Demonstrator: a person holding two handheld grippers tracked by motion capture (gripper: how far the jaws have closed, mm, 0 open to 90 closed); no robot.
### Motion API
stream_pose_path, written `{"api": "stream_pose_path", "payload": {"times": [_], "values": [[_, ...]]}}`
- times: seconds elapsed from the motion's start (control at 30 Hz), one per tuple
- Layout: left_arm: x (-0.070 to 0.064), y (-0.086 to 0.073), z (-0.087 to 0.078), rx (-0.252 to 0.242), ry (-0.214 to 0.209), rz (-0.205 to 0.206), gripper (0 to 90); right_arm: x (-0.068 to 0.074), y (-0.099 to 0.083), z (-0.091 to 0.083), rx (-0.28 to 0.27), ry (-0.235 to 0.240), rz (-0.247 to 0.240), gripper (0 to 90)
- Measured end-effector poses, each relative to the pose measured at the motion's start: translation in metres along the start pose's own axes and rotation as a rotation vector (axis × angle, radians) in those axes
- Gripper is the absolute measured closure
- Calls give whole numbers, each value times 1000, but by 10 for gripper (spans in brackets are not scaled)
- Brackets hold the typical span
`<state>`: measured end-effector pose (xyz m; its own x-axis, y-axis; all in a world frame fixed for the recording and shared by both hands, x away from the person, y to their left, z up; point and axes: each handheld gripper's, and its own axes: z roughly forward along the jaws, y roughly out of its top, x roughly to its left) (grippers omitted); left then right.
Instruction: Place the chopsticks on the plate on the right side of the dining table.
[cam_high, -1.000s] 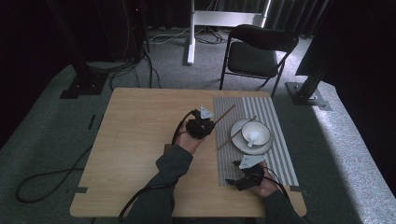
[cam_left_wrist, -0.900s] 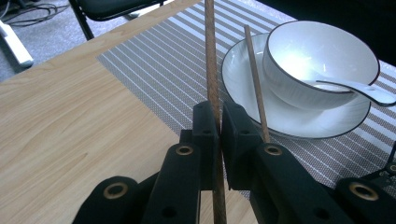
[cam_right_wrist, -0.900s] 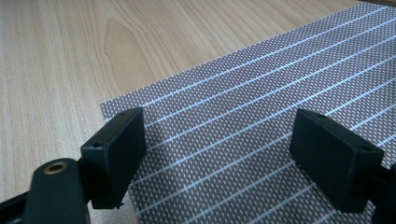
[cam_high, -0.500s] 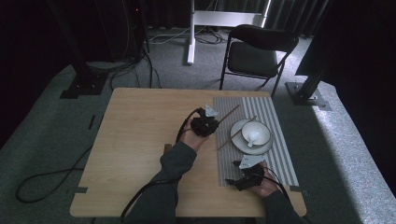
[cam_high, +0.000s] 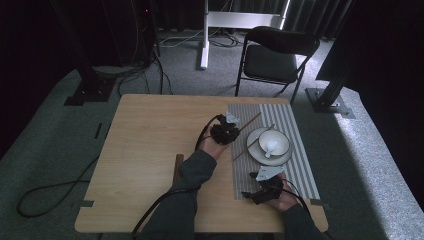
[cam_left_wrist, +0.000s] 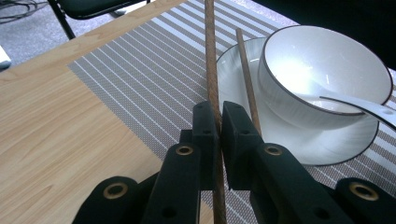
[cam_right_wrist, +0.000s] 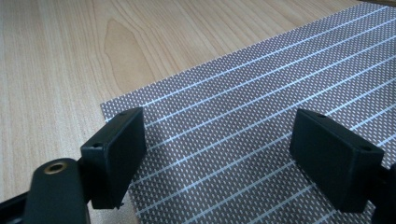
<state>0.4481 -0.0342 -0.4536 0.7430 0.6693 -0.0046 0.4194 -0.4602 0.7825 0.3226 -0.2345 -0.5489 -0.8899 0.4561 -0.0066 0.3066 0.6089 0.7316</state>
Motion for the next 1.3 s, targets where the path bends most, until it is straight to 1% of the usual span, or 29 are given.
{"api": "stream_pose_path", "payload": {"times": [0.27, 0.47, 0.5, 0.63, 0.73, 0.93, 1.1, 1.3], "values": [[-4, 5, 12, 8, -16, -2, 849, 0, 0, 0, 0, 1, 1, 179], [-6, 4, 21, 16, -30, -17, 848, 0, 0, 0, 0, -1, -2, 179], [-6, 3, 26, 24, -34, -20, 848, 0, 0, 0, -1, 0, -2, 179], [-8, 3, 36, 34, -44, -34, 849, 0, 0, 0, 0, -1, -2, 179], [-9, 4, 43, 38, -54, -35, 849, 0, 0, 0, 0, 0, -2, 179], [-12, 5, 54, 50, -58, -40, 848, 0, 0, 0, 1, 0, 0, 179], [-11, 6, 59, 56, -66, -45, 848, 0, 0, 0, -1, 0, -3, 179], [-11, 7, 64, 58, -72, -60, 847, 0, 0, 0, 1, 0, -1, 179]]}}
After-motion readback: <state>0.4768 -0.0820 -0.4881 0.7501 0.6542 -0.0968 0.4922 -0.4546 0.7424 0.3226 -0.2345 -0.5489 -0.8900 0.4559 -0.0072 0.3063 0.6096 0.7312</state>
